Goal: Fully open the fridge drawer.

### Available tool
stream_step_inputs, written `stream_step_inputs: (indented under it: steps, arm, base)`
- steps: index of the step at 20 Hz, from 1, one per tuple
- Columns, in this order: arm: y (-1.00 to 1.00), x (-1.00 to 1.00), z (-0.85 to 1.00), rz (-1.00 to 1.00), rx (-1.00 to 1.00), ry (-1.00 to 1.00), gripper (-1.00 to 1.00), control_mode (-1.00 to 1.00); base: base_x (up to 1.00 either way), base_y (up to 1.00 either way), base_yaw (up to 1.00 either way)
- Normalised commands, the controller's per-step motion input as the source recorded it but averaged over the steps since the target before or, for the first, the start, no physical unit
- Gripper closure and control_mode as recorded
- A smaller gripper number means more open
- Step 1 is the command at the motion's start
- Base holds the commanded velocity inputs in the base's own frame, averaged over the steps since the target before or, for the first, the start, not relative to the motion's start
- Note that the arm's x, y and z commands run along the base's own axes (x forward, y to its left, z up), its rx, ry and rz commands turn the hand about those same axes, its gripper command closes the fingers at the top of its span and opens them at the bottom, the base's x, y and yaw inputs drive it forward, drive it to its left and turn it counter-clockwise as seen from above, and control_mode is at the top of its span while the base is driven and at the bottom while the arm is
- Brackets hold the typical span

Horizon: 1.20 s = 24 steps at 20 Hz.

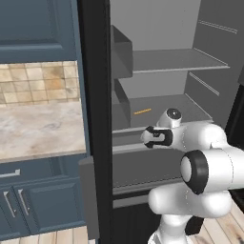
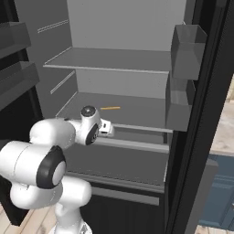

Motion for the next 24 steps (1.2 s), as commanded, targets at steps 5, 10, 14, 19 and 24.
stream_step_inputs:
  steps: [5, 10, 14, 19, 24]
  arm:
    - [0.0, 0.11, -0.3, -0.02, 0.01, 0.03, -1.0, -1.0]
    - [-0.01, -0.12, -0.35, -0.04, 0.01, 0.1, -1.0, -1.0]
    - [-0.18, -0.82, -0.45, -0.09, 0.01, 0.2, -1.0, -1.0]
    - [-0.26, -1.0, -0.53, -0.08, 0.0, 0.19, -1.0, -1.0]
    - [-0.24, -1.0, -0.49, -0.08, 0.0, 0.2, -1.0, -1.0]
  base:
    - [0.0, 0.0, 0.0]
    - [0.0, 0.0, 0.0]
    - [0.0, 0.0, 0.0]
    - [0.0, 0.0, 0.0]
    - [0.0, 0.0, 0.0]
